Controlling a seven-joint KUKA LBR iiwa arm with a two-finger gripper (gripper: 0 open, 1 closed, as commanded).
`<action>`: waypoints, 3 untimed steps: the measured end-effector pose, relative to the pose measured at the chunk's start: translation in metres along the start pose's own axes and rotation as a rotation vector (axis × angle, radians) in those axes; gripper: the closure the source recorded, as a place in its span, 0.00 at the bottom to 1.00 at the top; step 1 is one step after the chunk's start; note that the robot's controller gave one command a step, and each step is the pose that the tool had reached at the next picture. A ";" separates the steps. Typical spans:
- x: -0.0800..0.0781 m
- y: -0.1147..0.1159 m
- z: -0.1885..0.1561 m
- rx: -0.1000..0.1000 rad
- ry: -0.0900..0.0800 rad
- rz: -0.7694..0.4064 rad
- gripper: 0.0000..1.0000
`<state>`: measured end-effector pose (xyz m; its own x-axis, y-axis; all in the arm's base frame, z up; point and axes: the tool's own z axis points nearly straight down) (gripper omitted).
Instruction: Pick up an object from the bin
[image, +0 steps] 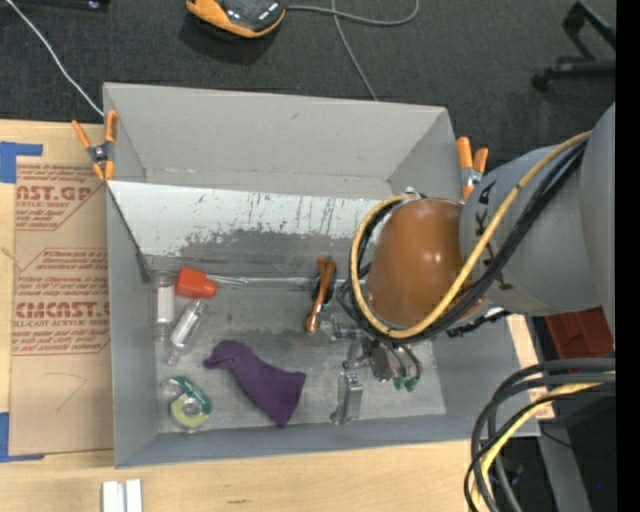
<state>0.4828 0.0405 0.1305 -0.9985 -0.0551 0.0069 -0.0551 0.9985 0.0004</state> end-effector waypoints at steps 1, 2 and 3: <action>0.002 -0.001 -0.004 0.001 -0.005 -0.112 0.00; -0.025 0.063 0.027 -0.001 -0.002 0.260 0.00; -0.013 0.071 0.041 0.001 -0.003 -0.147 0.00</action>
Offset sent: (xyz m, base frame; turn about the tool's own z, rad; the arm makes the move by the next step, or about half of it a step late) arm 0.0254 0.0772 -0.0331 0.2771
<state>0.4919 0.1125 0.0894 -0.9796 -0.2007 0.0038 -0.2007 0.9796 -0.0002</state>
